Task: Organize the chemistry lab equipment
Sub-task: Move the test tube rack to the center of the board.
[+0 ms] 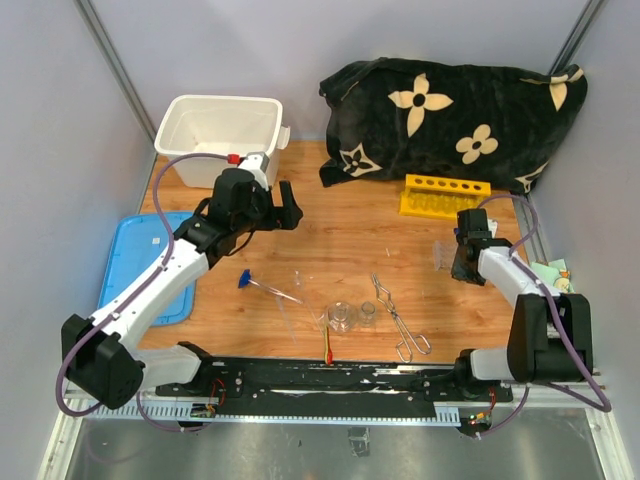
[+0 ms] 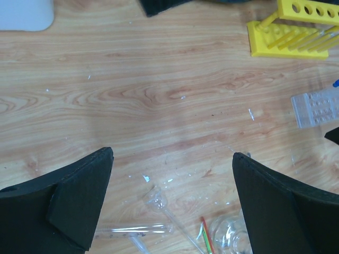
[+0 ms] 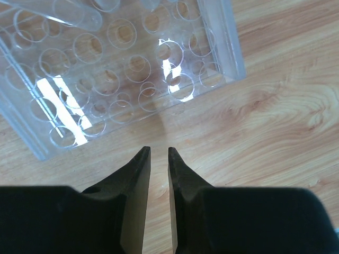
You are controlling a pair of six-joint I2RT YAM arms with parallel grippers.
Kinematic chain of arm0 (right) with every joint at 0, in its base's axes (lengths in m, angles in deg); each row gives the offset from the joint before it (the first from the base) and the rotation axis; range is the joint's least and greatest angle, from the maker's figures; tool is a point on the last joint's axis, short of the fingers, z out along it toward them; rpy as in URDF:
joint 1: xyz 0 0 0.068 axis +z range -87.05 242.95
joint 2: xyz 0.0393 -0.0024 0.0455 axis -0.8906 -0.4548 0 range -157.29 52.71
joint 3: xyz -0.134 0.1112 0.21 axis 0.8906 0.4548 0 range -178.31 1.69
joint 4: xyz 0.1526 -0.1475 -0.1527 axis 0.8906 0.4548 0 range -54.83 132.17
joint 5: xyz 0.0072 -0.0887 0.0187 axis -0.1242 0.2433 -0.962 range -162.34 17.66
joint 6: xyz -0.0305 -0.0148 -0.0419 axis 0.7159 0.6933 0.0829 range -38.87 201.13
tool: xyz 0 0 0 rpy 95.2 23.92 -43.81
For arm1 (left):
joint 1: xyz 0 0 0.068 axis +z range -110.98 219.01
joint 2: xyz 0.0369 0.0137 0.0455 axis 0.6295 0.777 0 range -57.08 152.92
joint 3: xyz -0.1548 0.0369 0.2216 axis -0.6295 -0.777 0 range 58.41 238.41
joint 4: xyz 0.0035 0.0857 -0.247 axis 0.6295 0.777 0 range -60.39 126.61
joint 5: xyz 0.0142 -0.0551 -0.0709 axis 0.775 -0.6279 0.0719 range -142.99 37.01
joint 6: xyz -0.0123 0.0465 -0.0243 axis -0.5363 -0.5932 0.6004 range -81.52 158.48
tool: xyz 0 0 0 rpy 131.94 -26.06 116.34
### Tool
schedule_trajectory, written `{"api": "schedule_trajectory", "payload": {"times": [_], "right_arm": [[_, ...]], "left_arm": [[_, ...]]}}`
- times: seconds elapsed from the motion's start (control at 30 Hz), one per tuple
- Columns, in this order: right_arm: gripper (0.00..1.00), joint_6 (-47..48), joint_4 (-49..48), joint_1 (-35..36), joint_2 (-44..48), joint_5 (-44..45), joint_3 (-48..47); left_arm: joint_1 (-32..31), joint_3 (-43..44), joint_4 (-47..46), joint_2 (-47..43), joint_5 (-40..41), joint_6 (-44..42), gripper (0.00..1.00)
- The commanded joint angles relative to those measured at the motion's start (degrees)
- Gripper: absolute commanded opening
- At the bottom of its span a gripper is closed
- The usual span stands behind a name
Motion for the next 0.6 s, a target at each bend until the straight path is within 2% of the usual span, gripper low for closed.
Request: {"api": "schedule_trajectory", "payload": {"times": [0.0,0.27,0.57], "right_arm": [[0.21,-1.2,-1.4,-1.4,-3.5,-0.4,0.1],[0.21,-1.7,-4.2,-1.4,-7.0,-2.6,-2.3],[0.21,-0.1,-4.1,-1.6,-13.8,-0.9,-8.2]], "left_arm": [[0.7,2.8,0.9,0.1,0.6,-1.4,0.99],[1.1,3.0,2.0,-0.8,0.8,-2.1,0.99],[1.3,2.9,2.4,-1.8,1.2,-2.5,0.99]]}}
